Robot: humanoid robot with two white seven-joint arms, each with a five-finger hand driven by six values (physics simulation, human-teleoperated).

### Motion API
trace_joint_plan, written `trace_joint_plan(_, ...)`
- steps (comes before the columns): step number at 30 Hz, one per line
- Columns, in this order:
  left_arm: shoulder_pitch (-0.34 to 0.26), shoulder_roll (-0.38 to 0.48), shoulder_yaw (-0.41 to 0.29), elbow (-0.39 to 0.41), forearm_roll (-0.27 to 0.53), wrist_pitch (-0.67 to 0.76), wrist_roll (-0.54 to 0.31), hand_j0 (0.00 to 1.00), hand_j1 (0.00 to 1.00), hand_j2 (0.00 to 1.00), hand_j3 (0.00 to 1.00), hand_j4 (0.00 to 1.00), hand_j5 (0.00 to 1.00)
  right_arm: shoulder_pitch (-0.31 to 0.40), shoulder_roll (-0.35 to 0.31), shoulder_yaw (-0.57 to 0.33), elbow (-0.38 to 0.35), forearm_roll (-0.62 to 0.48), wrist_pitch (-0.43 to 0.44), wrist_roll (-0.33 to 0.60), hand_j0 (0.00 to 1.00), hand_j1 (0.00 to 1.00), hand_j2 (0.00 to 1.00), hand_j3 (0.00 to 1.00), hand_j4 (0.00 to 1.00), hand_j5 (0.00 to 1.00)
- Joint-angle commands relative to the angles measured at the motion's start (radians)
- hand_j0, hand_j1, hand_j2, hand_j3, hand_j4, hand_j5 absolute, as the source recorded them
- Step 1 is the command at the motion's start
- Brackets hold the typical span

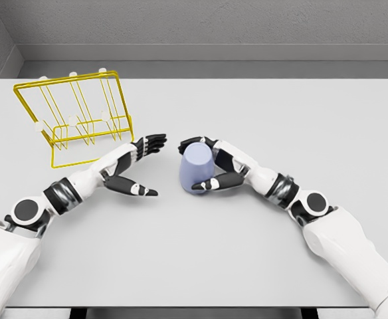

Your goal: Place the cup on the cup holder with both arms

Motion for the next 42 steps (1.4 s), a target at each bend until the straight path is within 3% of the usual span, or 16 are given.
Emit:
trace_joint_plan(1,0.000,-0.002,0.005,0.000,0.005,-0.001,0.000,1.00,1.00,1.00,1.00,1.00,1.00,0.000,0.000,-0.001,-0.001,-0.006,0.001,0.000,0.90,0.90,0.90,0.90,0.90,0.90)
trace_joint_plan(5,0.000,-0.028,0.005,0.017,0.005,-0.003,0.000,1.00,1.00,1.00,1.00,1.00,1.00,-0.006,-0.001,0.005,-0.001,-0.004,0.001,0.000,1.00,1.00,1.00,1.00,1.00,1.00)
trace_joint_plan(15,-0.002,-0.031,0.005,0.017,0.005,-0.004,0.000,1.00,1.00,1.00,1.00,1.00,1.00,-0.009,-0.044,0.002,0.002,-0.004,-0.003,0.000,1.00,1.00,1.00,1.00,1.00,1.00)
trace_joint_plan(21,-0.002,-0.070,0.000,0.014,-0.022,-0.017,0.000,1.00,1.00,1.00,1.00,1.00,1.00,-0.021,-0.187,-0.016,-0.008,-0.006,-0.015,0.000,1.00,1.00,1.00,1.00,1.00,1.00)
trace_joint_plan(23,-0.002,-0.082,-0.004,0.015,-0.024,-0.015,0.000,1.00,1.00,1.00,1.00,1.00,1.00,-0.028,-0.205,-0.064,-0.009,-0.004,-0.015,0.000,1.00,1.00,1.00,1.00,1.00,1.00)
trace_joint_plan(24,-0.003,-0.088,-0.006,0.015,-0.036,-0.017,0.000,1.00,1.00,1.00,1.00,1.00,1.00,-0.032,-0.258,-0.108,-0.011,-0.004,-0.015,0.000,1.00,1.00,1.00,1.00,1.00,1.00)
trace_joint_plan(27,-0.003,-0.114,-0.006,0.015,-0.045,-0.017,0.000,1.00,1.00,1.00,1.00,1.00,1.00,-0.109,-0.274,-0.116,-0.008,-0.006,-0.015,0.000,1.00,1.00,1.00,1.00,1.00,1.00)
trace_joint_plan(30,-0.006,-0.125,-0.008,0.018,-0.052,-0.015,0.000,1.00,1.00,1.00,1.00,1.00,1.00,-0.129,-0.343,-0.087,-0.017,-0.004,-0.015,0.000,1.00,1.00,1.00,1.00,1.00,1.00)
trace_joint_plan(32,-0.014,-0.142,-0.001,0.040,-0.050,-0.015,0.000,1.00,1.00,1.00,1.00,1.00,1.00,-0.164,-0.345,-0.038,-0.046,-0.004,-0.015,0.000,1.00,1.00,1.00,1.00,1.00,1.00)
trace_joint_plan(35,-0.014,-0.145,0.003,0.052,-0.050,-0.017,0.000,1.00,1.00,1.00,1.00,1.00,1.00,-0.170,-0.383,-0.015,-0.156,0.008,-0.015,0.000,1.00,1.00,1.00,1.00,1.00,1.00)
trace_joint_plan(37,-0.014,-0.145,0.003,0.052,-0.050,-0.018,0.000,1.00,1.00,1.00,1.00,1.00,1.00,-0.189,-0.428,-0.004,-0.169,0.112,-0.047,0.000,1.00,1.00,1.00,1.00,1.00,1.00)
trace_joint_plan(39,-0.014,-0.146,-0.006,0.052,-0.050,-0.017,0.000,1.00,1.00,1.00,1.00,1.00,1.00,-0.198,-0.463,-0.002,-0.170,0.351,-0.047,0.000,1.00,1.00,1.00,1.00,1.00,1.00)
trace_joint_plan(40,-0.014,-0.146,-0.009,0.051,-0.052,-0.018,0.000,1.00,1.00,1.00,1.00,1.00,1.00,-0.216,-0.478,-0.002,-0.170,0.502,-0.047,-0.094,1.00,1.00,1.00,1.00,1.00,1.00)
trace_joint_plan(42,-0.012,-0.152,-0.009,0.051,-0.052,-0.018,0.000,1.00,1.00,1.00,1.00,1.00,1.00,-0.235,-0.506,-0.005,-0.172,0.648,-0.047,-0.210,1.00,1.00,1.00,1.00,1.00,1.00)
